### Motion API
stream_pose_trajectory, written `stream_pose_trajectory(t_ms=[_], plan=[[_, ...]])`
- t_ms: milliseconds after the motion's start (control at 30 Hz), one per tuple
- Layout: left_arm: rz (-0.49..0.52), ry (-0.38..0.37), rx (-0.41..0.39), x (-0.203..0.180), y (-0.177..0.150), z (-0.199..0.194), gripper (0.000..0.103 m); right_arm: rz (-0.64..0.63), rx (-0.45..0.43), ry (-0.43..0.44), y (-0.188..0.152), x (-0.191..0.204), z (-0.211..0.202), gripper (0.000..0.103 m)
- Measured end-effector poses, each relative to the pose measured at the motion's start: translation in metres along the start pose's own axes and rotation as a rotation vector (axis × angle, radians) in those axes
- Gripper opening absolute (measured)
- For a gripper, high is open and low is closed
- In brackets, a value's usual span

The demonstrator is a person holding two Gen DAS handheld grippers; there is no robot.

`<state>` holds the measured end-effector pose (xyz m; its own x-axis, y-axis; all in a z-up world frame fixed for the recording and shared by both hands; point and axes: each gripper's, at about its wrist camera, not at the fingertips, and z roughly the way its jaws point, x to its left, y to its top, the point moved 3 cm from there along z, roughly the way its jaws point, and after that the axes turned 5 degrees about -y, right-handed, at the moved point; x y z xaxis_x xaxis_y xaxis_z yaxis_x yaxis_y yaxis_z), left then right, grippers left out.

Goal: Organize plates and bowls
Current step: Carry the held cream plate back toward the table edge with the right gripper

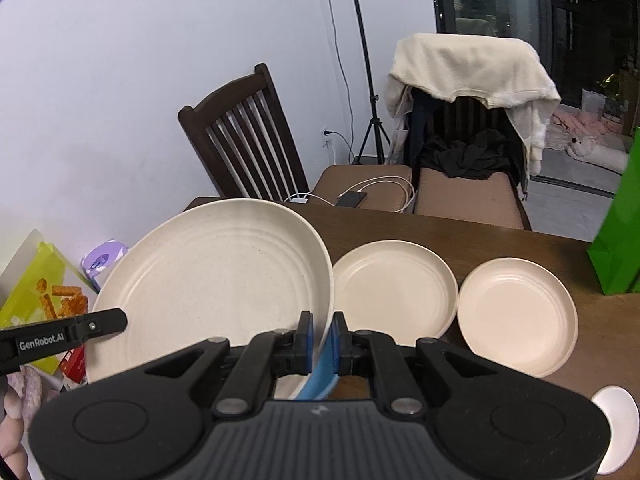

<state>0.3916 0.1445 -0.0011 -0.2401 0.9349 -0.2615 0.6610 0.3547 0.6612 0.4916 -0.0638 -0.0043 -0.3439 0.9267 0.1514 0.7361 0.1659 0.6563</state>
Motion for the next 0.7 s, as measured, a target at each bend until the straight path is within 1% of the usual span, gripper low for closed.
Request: stream_pose_trajectory(t_ms=[433, 700], plan=[[0.062, -0.06, 0.014, -0.036, -0.039, -0.025, 0.012, 0.05, -0.037, -0.065, -0.05, -0.029, -0.057, 0.009], [0.104, -0.093, 0.012, -0.054, -0.059, -0.042, 0.012, 0.082, -0.057, -0.093, -0.075, -0.045, -0.087, 0.009]])
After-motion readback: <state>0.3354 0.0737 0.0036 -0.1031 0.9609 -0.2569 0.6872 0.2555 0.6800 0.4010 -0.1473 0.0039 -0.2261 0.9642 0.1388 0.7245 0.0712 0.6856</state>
